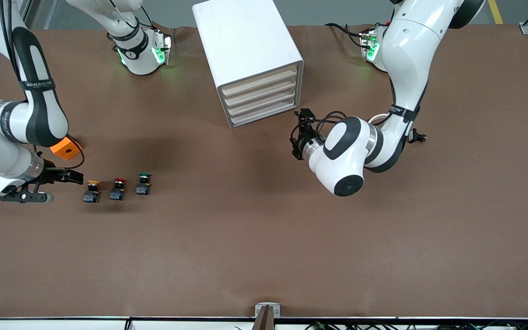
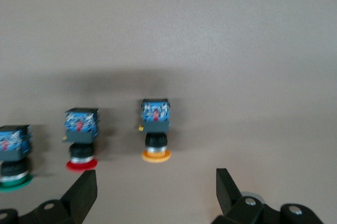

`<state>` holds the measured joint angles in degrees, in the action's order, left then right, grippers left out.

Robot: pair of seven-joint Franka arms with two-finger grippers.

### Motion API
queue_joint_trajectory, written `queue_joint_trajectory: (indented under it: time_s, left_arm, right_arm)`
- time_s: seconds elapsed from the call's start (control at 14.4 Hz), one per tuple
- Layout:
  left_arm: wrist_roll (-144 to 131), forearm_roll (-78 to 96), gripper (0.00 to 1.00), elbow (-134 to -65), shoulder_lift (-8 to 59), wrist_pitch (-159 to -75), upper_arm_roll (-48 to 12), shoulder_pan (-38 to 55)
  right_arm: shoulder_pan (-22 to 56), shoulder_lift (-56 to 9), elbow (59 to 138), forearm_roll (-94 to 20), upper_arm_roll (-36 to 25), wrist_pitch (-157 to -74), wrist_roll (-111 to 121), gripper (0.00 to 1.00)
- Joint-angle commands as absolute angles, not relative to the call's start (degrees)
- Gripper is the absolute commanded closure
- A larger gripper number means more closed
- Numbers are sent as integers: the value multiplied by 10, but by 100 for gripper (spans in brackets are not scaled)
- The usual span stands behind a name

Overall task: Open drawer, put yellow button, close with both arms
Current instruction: 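Reach the right gripper to the yellow button while the left gripper reaches the drawer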

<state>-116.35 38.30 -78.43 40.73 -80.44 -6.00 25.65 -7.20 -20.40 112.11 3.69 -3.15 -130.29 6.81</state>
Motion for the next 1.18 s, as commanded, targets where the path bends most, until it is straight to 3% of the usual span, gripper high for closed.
queue_joint_trajectory:
  time_s: [0.0, 0.14, 0.21, 0.35, 1.04, 1.11]
  left_arm:
    - [-1240, 417, 0, -777, 410, -785, -65, 265]
    - [-1273, 460, 2, -779, 422, -781, -66, 269]
    - [-1296, 467, 11, -778, 428, -781, -66, 277]
    - [-1314, 467, 20, -779, 448, -780, -66, 297]
    - [-1318, 501, 32, -774, 461, -779, -71, 312]
    - [-1318, 503, 35, -773, 461, -779, -76, 312]
  right_arm:
    - [-85, -245, 1117, 45, -25, -1361, 101, 0]
    - [-87, -264, 1114, 45, -25, -1380, 105, 0]
    - [-87, -271, 1114, 45, -25, -1381, 105, 0]
    - [-84, -293, 1108, 45, -25, -1403, 105, 0]
    - [-84, -338, 1101, 44, -25, -1445, 105, 0]
    - [-84, -340, 1102, 44, -25, -1445, 105, 11]
